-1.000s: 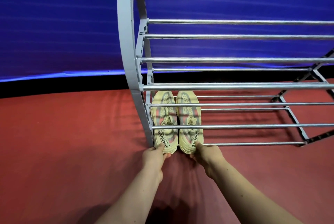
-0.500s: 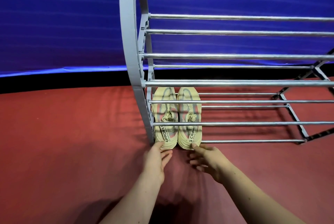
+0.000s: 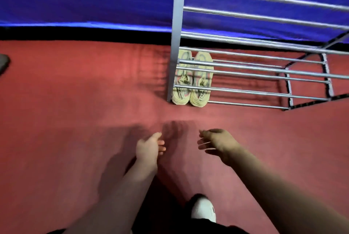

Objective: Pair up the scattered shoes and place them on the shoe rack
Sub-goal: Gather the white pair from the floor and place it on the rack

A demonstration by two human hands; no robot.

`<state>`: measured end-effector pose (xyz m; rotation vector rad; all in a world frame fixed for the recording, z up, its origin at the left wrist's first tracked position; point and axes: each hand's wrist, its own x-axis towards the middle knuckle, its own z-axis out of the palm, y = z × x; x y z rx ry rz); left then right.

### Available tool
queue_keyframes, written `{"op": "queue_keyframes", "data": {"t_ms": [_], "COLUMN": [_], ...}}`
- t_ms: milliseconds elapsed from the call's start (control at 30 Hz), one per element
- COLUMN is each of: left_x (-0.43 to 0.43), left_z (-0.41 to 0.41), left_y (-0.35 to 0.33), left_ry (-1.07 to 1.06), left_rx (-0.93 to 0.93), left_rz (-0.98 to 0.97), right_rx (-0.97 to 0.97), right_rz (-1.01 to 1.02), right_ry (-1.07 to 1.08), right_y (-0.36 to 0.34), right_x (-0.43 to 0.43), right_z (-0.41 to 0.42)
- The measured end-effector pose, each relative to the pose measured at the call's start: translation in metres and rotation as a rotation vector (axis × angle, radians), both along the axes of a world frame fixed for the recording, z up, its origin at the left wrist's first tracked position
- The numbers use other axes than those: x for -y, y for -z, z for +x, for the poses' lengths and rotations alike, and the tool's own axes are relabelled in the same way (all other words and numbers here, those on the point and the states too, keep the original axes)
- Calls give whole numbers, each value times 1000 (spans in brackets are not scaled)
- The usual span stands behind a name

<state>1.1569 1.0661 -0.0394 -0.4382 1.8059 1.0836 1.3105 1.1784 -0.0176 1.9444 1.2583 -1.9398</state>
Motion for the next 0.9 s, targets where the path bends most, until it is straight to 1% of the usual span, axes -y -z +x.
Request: {"op": "queue_keyframes", "data": {"t_ms": [167, 300, 433, 600, 733, 800, 900], "left_x": [44, 77, 117, 167, 208, 223, 249], "left_z": [-11, -48, -97, -154, -193, -207, -233], "left_y": [-88, -177, -289, -406, -477, -499, -536], "left_ry": [-81, -105, -135, -143, -162, -142, -169], "left_rx": [49, 128, 52, -40, -83, -123, -191], "left_rz": [-27, -10, 30, 110, 114, 110, 114], "right_rx": [34, 38, 4, -79, -118, -129, -141], "right_rz": [-47, -67, -67, -50, -29, -16, -6], "right_ry": [-65, -123, -162, -196, -230, -279, -352], "right_y": [-92, -184, -283, -389, -453, -477, -511], "right_x": [33, 57, 84, 116, 141, 147, 156], "right_z": [-15, -56, -116, -182, -221, -237, -265]}}
